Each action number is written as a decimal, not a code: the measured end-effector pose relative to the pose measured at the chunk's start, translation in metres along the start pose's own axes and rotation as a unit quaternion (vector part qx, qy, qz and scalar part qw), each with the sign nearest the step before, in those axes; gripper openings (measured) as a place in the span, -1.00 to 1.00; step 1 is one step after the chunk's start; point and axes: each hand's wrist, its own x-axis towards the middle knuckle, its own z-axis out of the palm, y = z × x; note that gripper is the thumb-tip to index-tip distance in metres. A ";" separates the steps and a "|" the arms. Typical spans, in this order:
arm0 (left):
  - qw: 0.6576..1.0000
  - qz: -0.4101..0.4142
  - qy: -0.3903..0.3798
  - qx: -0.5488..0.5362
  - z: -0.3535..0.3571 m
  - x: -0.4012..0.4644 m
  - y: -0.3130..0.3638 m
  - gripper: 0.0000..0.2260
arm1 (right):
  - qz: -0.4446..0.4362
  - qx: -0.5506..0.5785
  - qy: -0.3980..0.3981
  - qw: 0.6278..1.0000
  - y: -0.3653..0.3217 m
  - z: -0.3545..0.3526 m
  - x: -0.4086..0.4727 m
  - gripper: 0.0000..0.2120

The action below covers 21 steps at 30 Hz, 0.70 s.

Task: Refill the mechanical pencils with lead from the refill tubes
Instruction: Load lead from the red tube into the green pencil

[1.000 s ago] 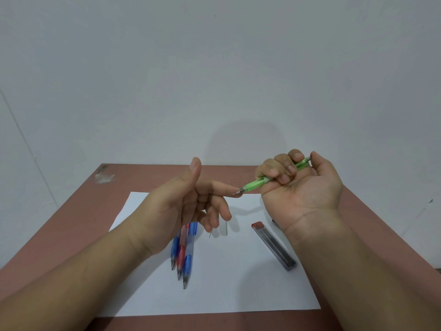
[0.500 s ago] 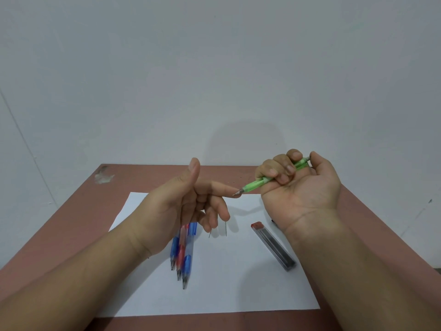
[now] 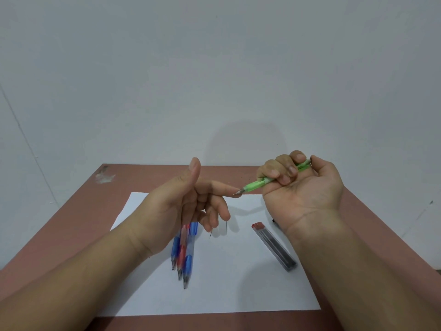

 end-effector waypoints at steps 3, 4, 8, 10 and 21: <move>1.000 -0.003 0.000 0.003 0.000 0.000 0.000 -0.29 | 0.003 0.000 -0.001 1.000 0.000 0.000 -0.001 -0.65; 1.000 -0.001 -0.001 0.004 0.000 0.000 0.000 -0.29 | 0.004 0.001 -0.001 1.000 0.000 0.000 -0.001 -0.65; 1.000 0.000 0.000 0.001 0.000 0.000 0.001 -0.29 | 0.005 0.003 -0.001 1.000 0.000 0.000 0.000 -0.65; 1.000 0.001 0.000 0.000 0.001 0.000 0.001 -0.28 | 0.005 0.003 -0.001 1.000 0.000 0.000 0.000 -0.65; 1.000 0.000 0.000 0.004 -0.001 -0.001 0.000 -0.29 | 0.007 0.000 -0.004 1.000 -0.002 0.001 0.000 -0.69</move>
